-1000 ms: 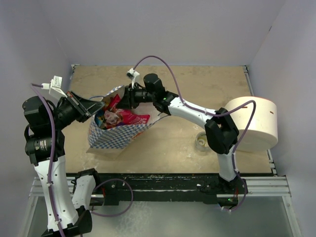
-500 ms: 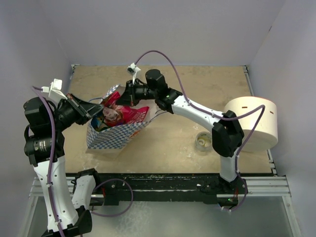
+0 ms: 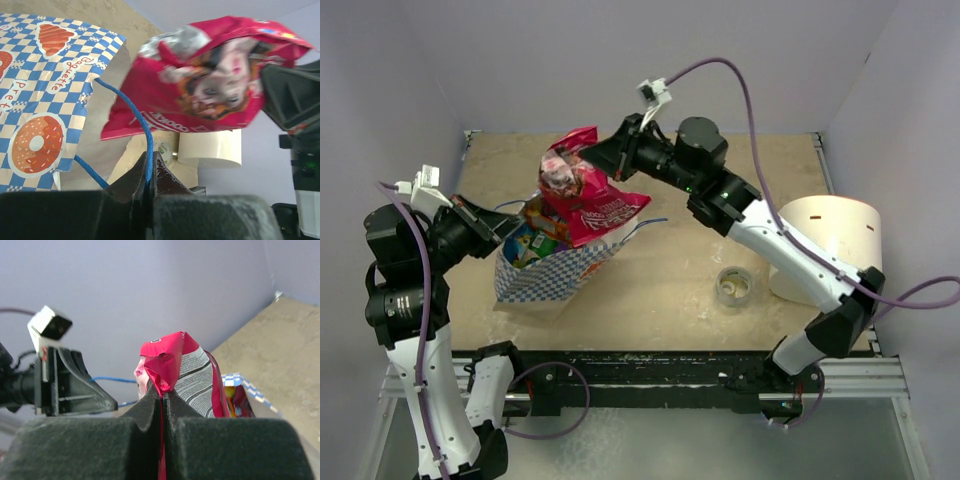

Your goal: Take the snacks out of the paper bag

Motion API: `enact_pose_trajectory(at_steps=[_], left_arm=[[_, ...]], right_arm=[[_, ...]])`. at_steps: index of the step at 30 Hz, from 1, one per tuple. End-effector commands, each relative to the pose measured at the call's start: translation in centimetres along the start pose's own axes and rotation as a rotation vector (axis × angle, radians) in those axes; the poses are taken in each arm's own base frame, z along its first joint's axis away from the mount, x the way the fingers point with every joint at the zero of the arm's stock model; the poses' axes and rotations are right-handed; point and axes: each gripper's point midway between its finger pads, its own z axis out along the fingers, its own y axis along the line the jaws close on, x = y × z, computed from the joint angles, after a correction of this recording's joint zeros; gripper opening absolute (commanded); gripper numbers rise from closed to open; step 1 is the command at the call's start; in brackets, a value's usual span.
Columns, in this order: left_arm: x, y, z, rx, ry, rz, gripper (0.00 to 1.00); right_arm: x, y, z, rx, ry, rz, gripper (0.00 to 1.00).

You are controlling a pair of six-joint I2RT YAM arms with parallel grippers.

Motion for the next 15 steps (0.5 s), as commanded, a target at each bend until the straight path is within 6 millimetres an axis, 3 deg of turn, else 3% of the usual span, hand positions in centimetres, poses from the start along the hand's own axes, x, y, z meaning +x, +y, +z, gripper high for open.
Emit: enact_pose_trajectory(at_steps=[1,4,7,11,15], left_arm=[[-0.6,-1.9,-1.2,0.038,-0.035,0.081,0.0],[-0.8,-1.8,-1.2,0.024,-0.036,0.097,0.0],[-0.9,-1.7,-1.2,0.021,-0.037,0.105,0.0],[-1.0,-1.5,-1.0,0.015,-0.037,0.106,0.0],[-1.2,-1.5,-1.0,0.012,-0.041,0.111,0.0]], right_arm=[[-9.5,3.2,-3.5,0.041,-0.317,-0.059,0.0],[-13.4,3.7,-5.8,0.11,-0.44,-0.16,0.0],[-16.4,2.1,-8.4,0.287,-0.532,-0.278,0.0],[-18.1,-2.8,-11.5,0.626,-0.567,-0.445,0.0],[-17.0,-9.2,-13.1,0.899,-0.474,-0.572,0.0]])
